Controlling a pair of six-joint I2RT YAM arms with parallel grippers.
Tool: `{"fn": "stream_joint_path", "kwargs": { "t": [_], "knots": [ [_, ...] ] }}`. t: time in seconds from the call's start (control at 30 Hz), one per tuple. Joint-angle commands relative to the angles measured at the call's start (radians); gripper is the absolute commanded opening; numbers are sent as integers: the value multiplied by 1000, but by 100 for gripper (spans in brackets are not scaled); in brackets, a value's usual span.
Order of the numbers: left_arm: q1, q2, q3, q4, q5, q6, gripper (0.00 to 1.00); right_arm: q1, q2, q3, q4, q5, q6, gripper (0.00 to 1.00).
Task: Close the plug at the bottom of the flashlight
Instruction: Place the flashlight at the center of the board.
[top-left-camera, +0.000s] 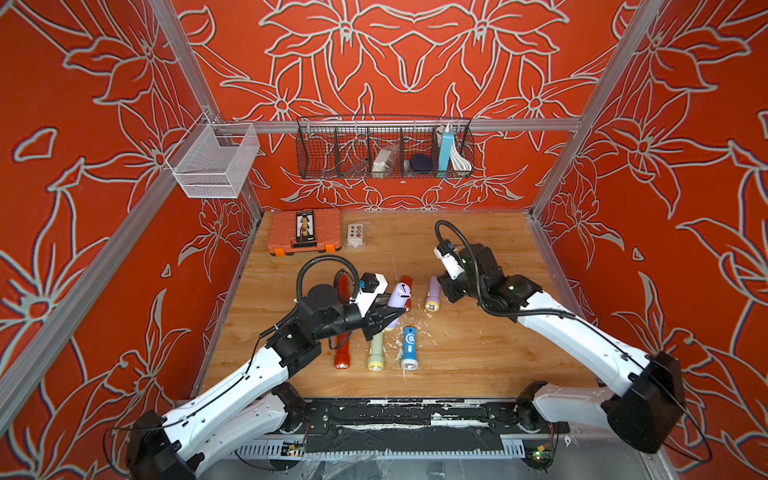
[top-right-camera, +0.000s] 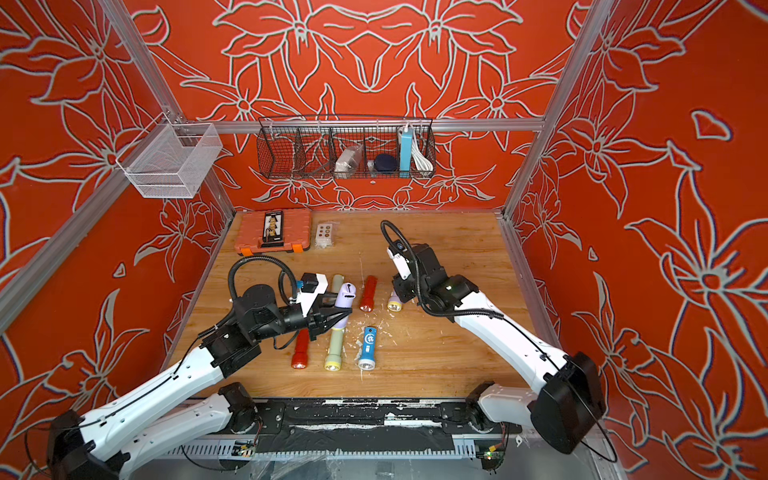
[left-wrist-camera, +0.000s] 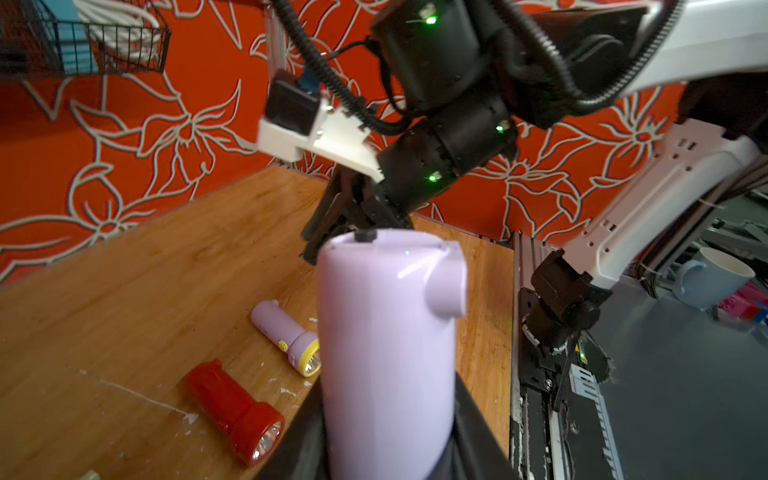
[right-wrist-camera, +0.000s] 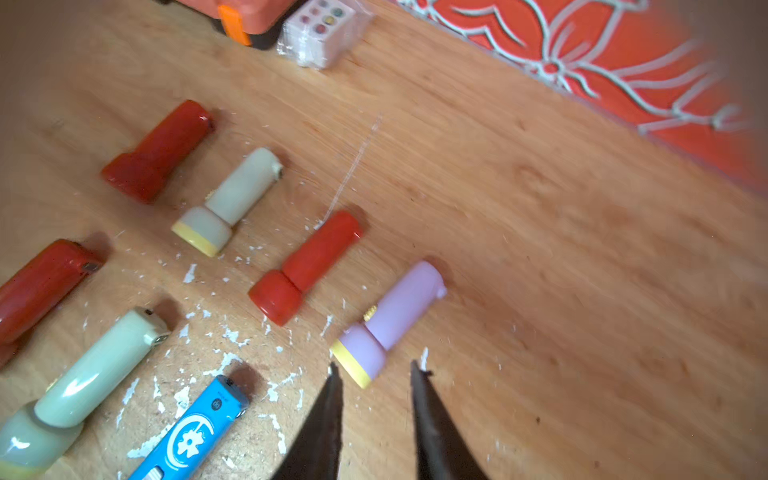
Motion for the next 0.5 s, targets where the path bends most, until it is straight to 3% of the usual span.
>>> {"fn": "stream_joint_path", "kwargs": {
  "t": [0.0, 0.13, 0.3, 0.47],
  "knots": [
    [-67, 57, 76, 2, -183, -128, 0, -40, -109, -76, 53, 191, 92, 54],
    [-149, 169, 136, -35, -305, -243, 0, -102, -216, -169, 67, 243, 188, 70],
    [-248, 281, 222, -139, -475, -422, 0, -169, -296, -221, 30, 246, 256, 76],
    [-292, 388, 303, -303, -569, -657, 0, -189, -368, -280, 40, 249, 292, 79]
  ]
}}
